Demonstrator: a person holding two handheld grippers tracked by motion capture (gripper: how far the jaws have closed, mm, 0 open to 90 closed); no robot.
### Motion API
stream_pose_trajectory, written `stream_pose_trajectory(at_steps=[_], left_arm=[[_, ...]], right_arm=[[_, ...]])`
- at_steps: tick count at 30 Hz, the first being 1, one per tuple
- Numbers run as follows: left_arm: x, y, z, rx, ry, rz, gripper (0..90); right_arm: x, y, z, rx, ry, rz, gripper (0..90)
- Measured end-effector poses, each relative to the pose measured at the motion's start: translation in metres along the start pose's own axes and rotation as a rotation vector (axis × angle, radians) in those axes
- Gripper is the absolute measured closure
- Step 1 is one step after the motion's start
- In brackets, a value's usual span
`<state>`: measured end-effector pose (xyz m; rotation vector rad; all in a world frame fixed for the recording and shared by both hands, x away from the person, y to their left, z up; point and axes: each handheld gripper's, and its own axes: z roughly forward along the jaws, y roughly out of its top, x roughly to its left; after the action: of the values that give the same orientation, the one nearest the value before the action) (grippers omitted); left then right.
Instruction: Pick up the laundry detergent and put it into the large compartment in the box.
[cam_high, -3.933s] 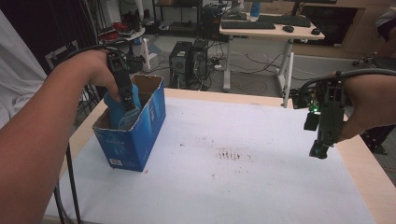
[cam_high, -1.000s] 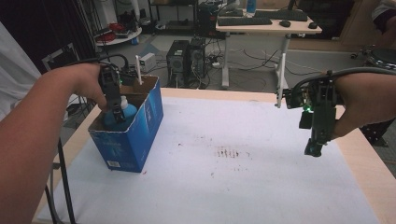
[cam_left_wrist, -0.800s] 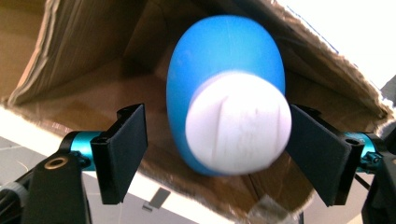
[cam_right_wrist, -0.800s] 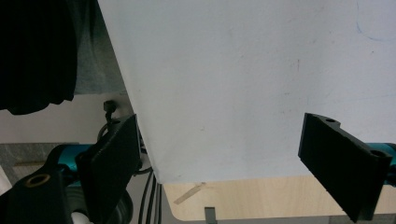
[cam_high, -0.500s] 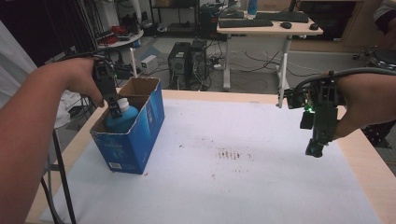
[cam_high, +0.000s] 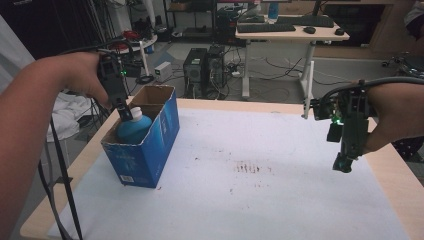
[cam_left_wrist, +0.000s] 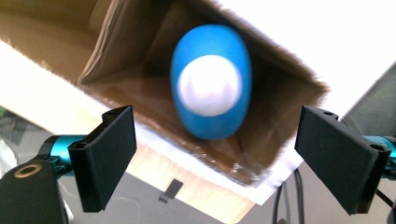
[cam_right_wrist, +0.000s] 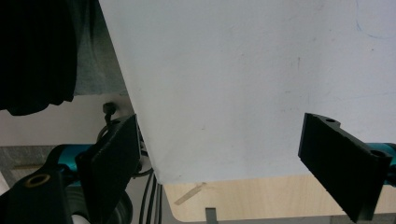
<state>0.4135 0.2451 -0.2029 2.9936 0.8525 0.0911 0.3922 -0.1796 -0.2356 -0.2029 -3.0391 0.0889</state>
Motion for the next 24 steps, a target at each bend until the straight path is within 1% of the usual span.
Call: stream_pose_trajectory(at_steps=[2, 4, 5, 6, 7, 8, 10, 11, 12, 13, 14, 15, 16, 17, 19, 21, 22, 23, 24], left_arm=[[-0.006, 0.004, -0.004, -0.004, -0.001, 0.027, 12.7], [-0.014, 0.009, -0.007, -0.003, 0.007, 0.066, 8.2], [-0.017, 0.012, -0.009, -0.006, 0.006, 0.078, 8.2], [-0.017, 0.012, -0.009, -0.006, 0.006, 0.078, 8.2], [-0.024, 0.018, -0.012, -0.007, 0.000, 0.107, 8.2], [-0.027, 0.022, -0.012, -0.004, -0.001, 0.123, 8.2], [-0.027, 0.022, -0.012, -0.004, -0.001, 0.123, 8.2], [-0.035, 0.031, -0.012, 0.006, 0.000, 0.160, 8.2], [-0.038, 0.035, -0.012, 0.009, -0.003, 0.181, 6.3], [-0.045, 0.041, -0.011, 0.005, -0.010, 0.212, 6.3], [-0.045, 0.041, -0.011, 0.005, -0.010, 0.212, 6.3], [-0.049, 0.045, -0.011, 0.007, -0.016, 0.227, 6.3], [-0.055, 0.051, -0.009, 0.016, -0.008, 0.259, 4.7], [-0.055, 0.051, -0.009, 0.016, -0.008, 0.259, 3.0], [-0.060, 0.056, -0.008, 0.014, -0.006, 0.291, 3.0], [-0.063, 0.059, -0.008, 0.009, -0.009, 0.298, 3.0], [-0.068, 0.065, -0.006, 0.006, -0.013, 0.323, 2.9], [-0.070, 0.068, -0.005, 0.008, -0.012, 0.334, 2.2], [-0.072, 0.069, -0.005, 0.007, -0.011, 0.343, 1.6]], right_arm=[[-0.001, 0.000, 0.001, 0.000, -0.002, -0.003, 12.0], [-0.001, 0.000, 0.001, -0.005, -0.001, -0.005, 12.0], [-0.001, 0.000, 0.000, -0.005, -0.002, -0.003, 12.0], [-0.001, 0.000, 0.000, -0.005, -0.002, -0.003, 12.0], [-0.001, 0.002, 0.001, -0.006, 0.000, -0.002, 12.0], [-0.001, 0.002, 0.001, -0.006, -0.003, -0.007, 12.0], [-0.001, 0.003, 0.001, -0.007, -0.001, -0.010, 12.0], [-0.001, 0.003, 0.001, -0.007, -0.001, -0.010, 12.0], [0.000, 0.006, 0.002, -0.009, 0.000, -0.011, 12.0], [0.001, 0.007, 0.002, -0.006, 0.002, -0.016, 12.0], [0.001, 0.007, 0.002, -0.006, 0.002, -0.016, 12.0], [0.001, 0.008, 0.002, -0.006, 0.003, -0.019, 12.0], [0.001, 0.008, 0.003, -0.006, 0.003, -0.016, 12.0], [0.001, 0.008, 0.003, -0.006, 0.003, -0.016, 12.0], [0.000, 0.009, 0.003, -0.006, 0.005, -0.021, 12.0], [0.000, 0.009, 0.003, -0.003, 0.007, -0.022, 12.0], [0.000, 0.010, 0.003, -0.005, 0.008, -0.019, 12.0], [0.000, 0.010, 0.004, -0.007, 0.010, -0.022, 12.0], [0.001, 0.011, 0.004, -0.006, 0.010, -0.014, 12.0]])
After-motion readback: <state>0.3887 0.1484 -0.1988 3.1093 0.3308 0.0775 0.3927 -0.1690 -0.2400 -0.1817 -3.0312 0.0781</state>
